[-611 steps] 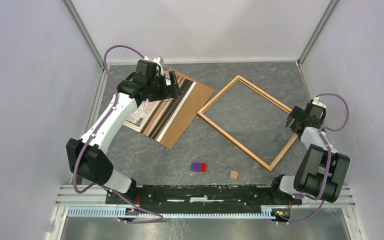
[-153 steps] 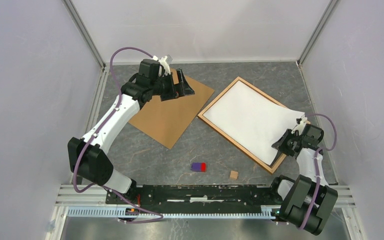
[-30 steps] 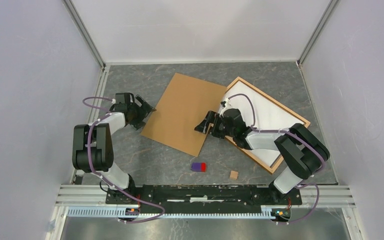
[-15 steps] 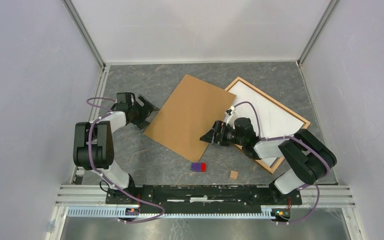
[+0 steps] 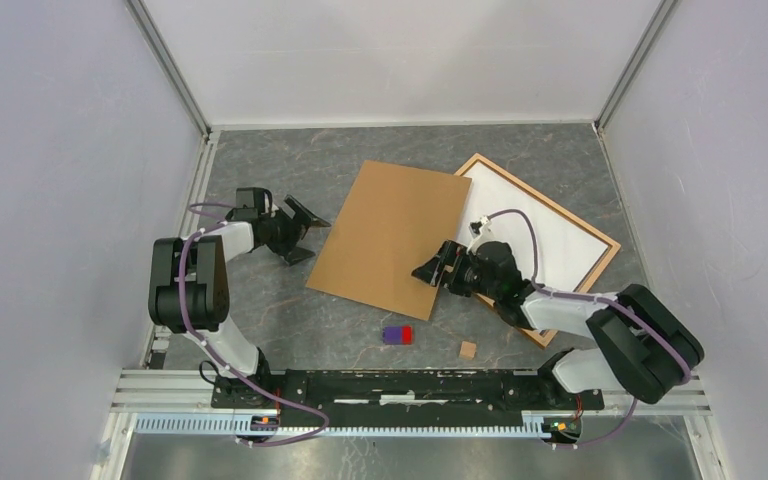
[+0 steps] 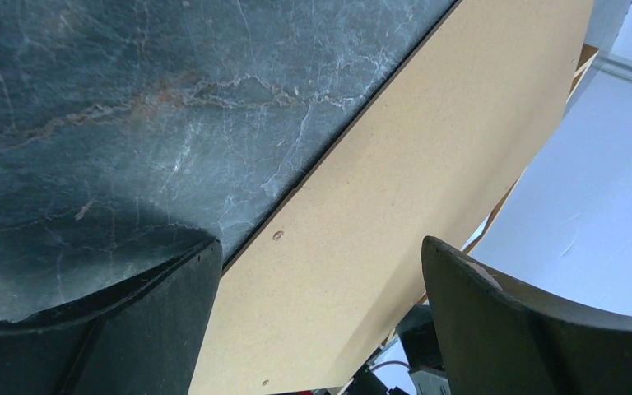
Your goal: Put the photo into the frame
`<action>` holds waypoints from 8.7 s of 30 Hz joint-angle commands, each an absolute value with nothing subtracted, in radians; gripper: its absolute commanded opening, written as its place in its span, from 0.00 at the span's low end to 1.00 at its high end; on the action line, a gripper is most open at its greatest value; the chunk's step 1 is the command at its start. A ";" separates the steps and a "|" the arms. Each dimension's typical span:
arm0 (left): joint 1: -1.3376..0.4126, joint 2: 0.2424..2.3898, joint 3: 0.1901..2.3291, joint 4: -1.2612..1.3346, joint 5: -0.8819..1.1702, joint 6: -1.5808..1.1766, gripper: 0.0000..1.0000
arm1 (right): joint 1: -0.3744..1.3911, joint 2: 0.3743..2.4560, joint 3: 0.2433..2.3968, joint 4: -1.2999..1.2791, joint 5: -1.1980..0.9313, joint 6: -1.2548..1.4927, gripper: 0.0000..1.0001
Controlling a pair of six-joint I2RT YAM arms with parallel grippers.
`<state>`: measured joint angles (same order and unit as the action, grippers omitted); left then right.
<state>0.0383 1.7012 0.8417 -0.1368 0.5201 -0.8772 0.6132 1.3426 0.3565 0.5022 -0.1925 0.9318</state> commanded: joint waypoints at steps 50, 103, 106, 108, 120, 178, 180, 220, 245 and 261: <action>-0.245 1.273 1.290 -0.616 0.057 -0.505 1.00 | 0.592 1.243 1.670 -0.934 0.325 -0.435 0.00; -0.334 1.320 1.223 -0.593 0.107 -0.472 1.00 | 0.315 0.806 0.725 -0.413 0.405 -0.861 0.00; -0.336 1.321 1.224 -0.593 0.107 -0.472 1.00 | 0.312 0.797 0.727 -0.437 0.391 -0.852 0.00; -0.335 1.321 1.223 -0.593 0.107 -0.472 1.00 | 0.313 0.778 0.722 -0.449 0.391 -0.856 0.00; -0.336 1.319 1.221 -0.593 0.112 -0.474 1.00 | 0.307 0.743 0.648 -0.432 0.393 -0.854 0.00; -0.350 1.466 1.085 -0.331 0.483 -0.633 1.00 | 0.504 1.188 0.702 -0.289 0.116 -0.040 0.73; -0.350 1.468 1.093 -0.337 0.479 -0.627 1.00 | 0.532 1.232 0.732 -0.288 0.161 -0.054 0.71; -0.351 1.476 1.091 -0.350 0.448 -0.598 1.00 | 0.682 1.540 0.806 -0.259 0.497 0.085 0.43; -0.521 1.694 1.161 -0.291 0.428 -1.065 0.98 | 0.612 1.394 0.925 -0.321 0.262 0.111 0.79; -0.565 1.860 1.148 -0.095 0.517 -1.255 0.98 | 0.617 1.287 0.551 -0.133 0.127 -0.022 0.46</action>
